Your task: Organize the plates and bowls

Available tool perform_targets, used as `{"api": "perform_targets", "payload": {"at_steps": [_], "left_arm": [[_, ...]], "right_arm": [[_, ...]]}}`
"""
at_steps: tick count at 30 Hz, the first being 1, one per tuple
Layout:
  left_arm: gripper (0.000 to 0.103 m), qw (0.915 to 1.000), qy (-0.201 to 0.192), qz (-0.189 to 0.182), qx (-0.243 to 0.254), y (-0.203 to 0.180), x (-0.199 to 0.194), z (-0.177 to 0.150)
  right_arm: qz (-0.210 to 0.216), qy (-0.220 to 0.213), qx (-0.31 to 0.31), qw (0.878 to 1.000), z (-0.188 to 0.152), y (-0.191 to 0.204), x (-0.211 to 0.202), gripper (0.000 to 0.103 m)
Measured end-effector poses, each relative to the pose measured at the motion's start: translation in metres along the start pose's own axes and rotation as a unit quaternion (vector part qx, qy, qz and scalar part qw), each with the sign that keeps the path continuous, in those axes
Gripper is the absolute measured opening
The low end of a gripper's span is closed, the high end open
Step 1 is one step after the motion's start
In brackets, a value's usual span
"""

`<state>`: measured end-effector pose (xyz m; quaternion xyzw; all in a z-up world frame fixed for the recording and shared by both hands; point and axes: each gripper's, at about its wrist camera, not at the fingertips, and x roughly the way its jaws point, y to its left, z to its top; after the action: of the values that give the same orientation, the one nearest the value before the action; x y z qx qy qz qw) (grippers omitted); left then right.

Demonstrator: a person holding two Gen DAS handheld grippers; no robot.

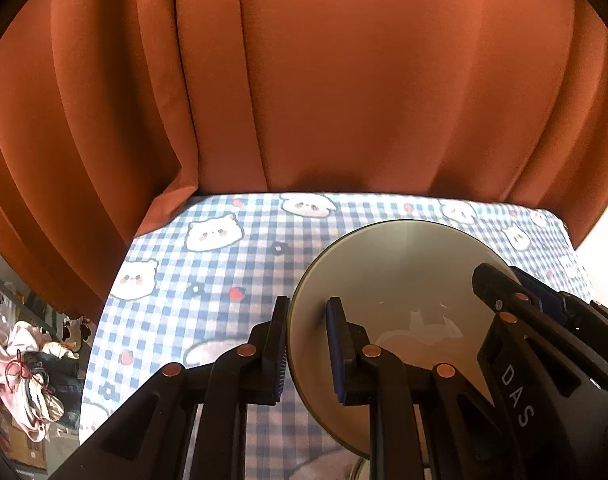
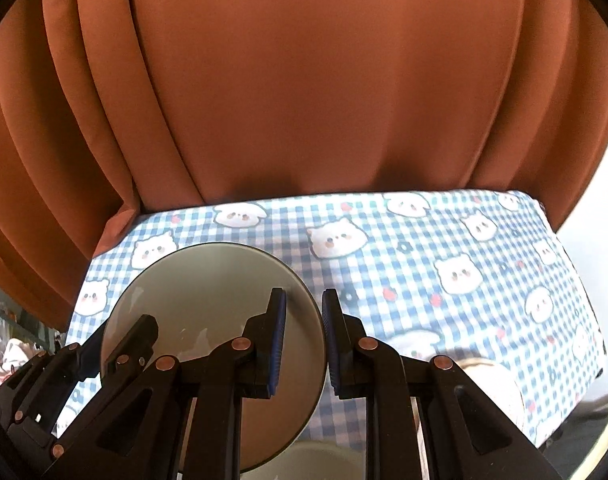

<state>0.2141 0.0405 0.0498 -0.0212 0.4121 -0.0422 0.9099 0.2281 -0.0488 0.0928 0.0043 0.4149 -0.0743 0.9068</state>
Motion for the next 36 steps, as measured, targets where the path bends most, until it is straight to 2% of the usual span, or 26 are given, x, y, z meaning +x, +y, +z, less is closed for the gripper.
{"api": "perform_targets", "payload": {"at_steps": [17, 28, 36], "left_arm": [[0.015, 0.9977, 0.038, -0.035, 0.044, -0.028, -0.025, -0.075], [0.016, 0.9963, 0.076, -0.007, 0.041, -0.051, -0.018, -0.112], [0.016, 0.9952, 0.092, 0.022, 0.024, -0.059, -0.008, -0.123]], "right_arm": [[-0.043, 0.038, 0.031, 0.998, -0.081, -0.029, -0.038, 0.022], [-0.021, 0.075, 0.028, 0.997, -0.118, -0.057, -0.030, 0.022], [0.006, 0.103, 0.009, 0.995, -0.131, -0.069, -0.013, 0.022]]}}
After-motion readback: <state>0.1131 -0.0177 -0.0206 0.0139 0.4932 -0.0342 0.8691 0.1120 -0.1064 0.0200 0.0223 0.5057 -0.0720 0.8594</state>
